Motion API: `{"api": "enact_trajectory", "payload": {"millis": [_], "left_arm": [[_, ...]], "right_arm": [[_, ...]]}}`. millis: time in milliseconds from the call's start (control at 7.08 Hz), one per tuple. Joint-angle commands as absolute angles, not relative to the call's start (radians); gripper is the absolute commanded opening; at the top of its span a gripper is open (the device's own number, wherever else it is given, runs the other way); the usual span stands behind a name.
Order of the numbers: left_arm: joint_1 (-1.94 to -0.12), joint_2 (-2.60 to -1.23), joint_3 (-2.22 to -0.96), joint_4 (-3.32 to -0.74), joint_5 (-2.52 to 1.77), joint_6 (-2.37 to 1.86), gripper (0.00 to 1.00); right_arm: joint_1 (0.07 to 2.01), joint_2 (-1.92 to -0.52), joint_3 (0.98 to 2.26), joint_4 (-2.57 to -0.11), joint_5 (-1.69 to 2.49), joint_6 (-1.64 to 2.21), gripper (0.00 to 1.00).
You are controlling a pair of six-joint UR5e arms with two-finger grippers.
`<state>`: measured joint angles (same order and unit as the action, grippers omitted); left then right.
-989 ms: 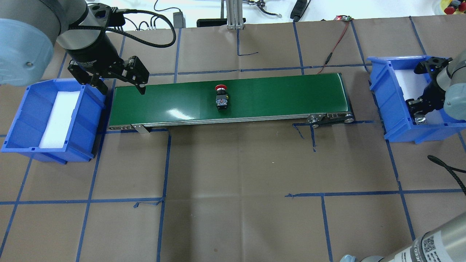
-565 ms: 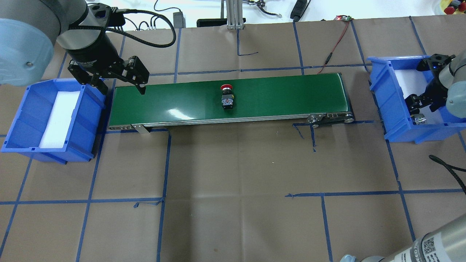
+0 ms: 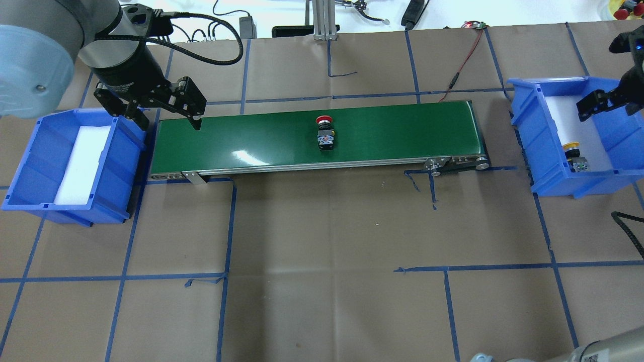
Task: Transport two buttons from left to right
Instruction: 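Release the yellow button in the bin and raise the right gripper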
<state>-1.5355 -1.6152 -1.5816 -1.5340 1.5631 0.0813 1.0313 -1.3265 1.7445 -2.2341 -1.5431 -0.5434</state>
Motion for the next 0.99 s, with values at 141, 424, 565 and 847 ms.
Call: {"api": "enact_trajectory", "payload": {"millis": [141, 424, 565, 847], "left_arm": [[-1.536, -1.615, -1.582, -1.534, 1.565, 0.081, 1.0], [-1.536, -1.615, -1.582, -1.534, 1.565, 0.081, 1.0], [-1.536, -1.615, -1.582, -1.534, 1.565, 0.081, 1.0], [-1.536, -1.615, -1.582, -1.534, 1.565, 0.081, 1.0]], "right_arm": [[1.109, -1.388, 1.545, -1.836, -1.474, -0.369, 0.99], [1.222, -1.379, 1.506, -1.827, -1.676, -0.319, 0.99], [1.302, -1.379, 1.506, -1.824, -1.678, -0.219, 0.99], [1.441, -1.377, 1.511, -1.809, -1.684, -0.068, 0.99]]}}
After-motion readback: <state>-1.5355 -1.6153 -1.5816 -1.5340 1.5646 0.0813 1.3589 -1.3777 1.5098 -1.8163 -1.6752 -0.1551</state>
